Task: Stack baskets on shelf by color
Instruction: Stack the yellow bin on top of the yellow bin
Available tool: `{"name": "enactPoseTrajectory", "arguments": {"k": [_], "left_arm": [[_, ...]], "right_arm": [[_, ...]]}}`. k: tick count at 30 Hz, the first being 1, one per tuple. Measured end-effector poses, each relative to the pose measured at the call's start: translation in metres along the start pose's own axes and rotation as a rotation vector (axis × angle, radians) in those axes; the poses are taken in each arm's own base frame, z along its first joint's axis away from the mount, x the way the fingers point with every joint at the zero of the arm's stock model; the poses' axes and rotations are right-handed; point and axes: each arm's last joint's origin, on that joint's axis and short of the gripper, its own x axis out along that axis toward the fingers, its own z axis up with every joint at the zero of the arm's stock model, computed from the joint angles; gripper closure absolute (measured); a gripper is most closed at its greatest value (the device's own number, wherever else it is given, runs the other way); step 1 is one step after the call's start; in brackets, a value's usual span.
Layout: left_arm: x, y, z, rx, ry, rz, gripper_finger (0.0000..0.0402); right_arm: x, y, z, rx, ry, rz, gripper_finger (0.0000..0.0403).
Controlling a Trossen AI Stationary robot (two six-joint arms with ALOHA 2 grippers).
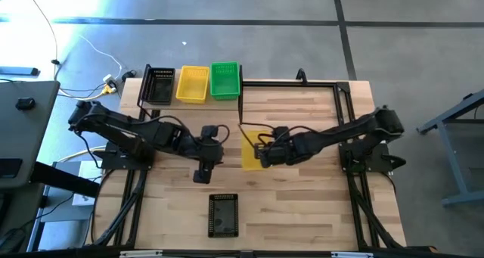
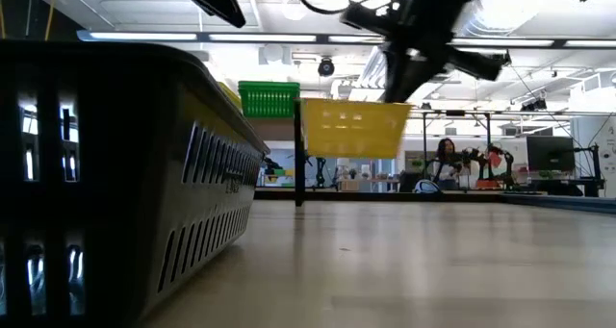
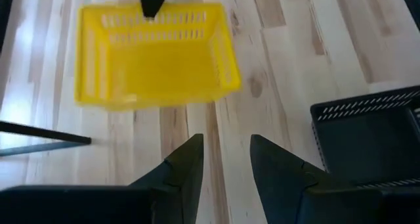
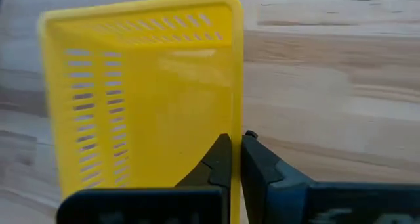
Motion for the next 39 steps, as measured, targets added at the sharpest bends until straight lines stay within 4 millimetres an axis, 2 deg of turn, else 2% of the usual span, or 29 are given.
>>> {"name": "enactPoseTrajectory", "arguments": {"k": [6, 11, 31, 39], "left_arm": [[0.004, -0.012, -0.001, 0.059, 0.015, -0.003, 0.0284], [0.003, -0.017, 0.0, 0.08, 0.007, 0.026, 0.0284], [0.002, -0.019, 0.0, 0.116, -0.001, 0.081, 0.0284], [0.002, -0.018, -0.002, 0.154, 0.022, 0.101, 0.0284]], "right_arm": [[0.005, 0.027, -0.003, 0.012, -0.044, 0.043, 0.0403], [0.006, 0.043, -0.003, 0.022, -0.076, 0.074, 0.0403], [-0.021, 0.07, 0.012, 0.048, -0.199, 0.22, 0.0403], [-0.023, 0.076, 0.013, 0.047, -0.202, 0.28, 0.0403]]}}
